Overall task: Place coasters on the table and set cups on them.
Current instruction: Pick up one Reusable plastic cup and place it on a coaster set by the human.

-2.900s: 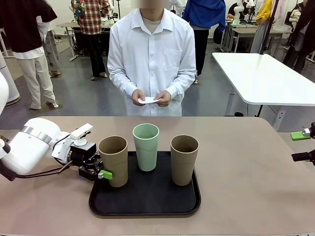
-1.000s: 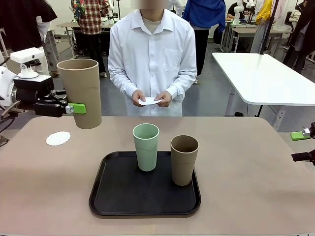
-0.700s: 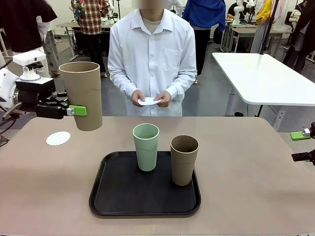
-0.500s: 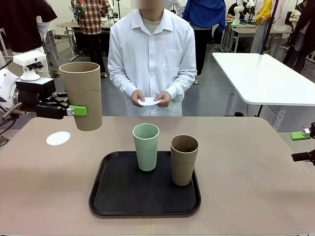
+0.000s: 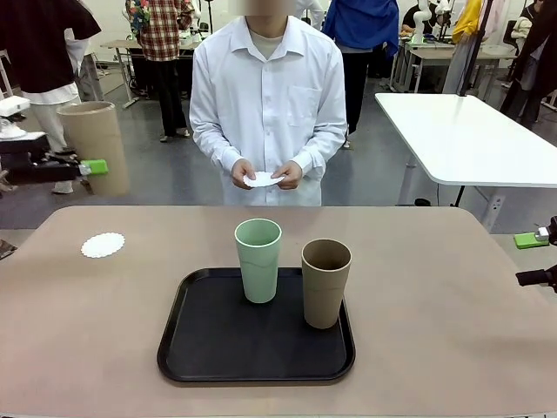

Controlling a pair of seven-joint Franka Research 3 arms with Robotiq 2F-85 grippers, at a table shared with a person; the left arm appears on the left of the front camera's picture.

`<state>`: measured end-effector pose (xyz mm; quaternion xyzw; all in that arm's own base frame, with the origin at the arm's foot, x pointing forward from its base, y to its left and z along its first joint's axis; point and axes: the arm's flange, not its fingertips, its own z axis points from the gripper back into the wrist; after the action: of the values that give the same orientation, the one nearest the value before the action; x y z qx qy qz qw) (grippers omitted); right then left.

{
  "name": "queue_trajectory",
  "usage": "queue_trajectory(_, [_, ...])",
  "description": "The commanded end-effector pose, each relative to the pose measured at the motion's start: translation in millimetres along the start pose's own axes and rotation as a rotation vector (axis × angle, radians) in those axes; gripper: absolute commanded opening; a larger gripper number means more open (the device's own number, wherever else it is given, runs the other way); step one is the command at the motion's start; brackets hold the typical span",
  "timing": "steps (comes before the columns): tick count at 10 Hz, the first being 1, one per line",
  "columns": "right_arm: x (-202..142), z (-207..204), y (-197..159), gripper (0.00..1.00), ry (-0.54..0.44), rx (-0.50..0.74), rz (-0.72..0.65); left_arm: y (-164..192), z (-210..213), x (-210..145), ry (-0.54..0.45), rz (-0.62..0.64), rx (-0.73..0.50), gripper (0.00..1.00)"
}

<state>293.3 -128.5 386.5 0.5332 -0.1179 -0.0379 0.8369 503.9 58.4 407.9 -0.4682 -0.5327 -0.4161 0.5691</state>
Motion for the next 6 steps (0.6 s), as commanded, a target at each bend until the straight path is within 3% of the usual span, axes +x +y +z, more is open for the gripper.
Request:
queue_trajectory(1, [1,0,0,1.0,-0.004,0.015,0.002,31,18,14,-0.045,-0.013,0.105,0.84])
queue_trajectory(4, [1,0,0,1.0,-0.004,0.015,0.002,53,46,14,-0.018,-0.035,0.179,0.84])
queue_trajectory(6, [1,0,0,1.0,-0.004,0.015,0.002,57,49,11,0.004,-0.024,0.151,0.84])
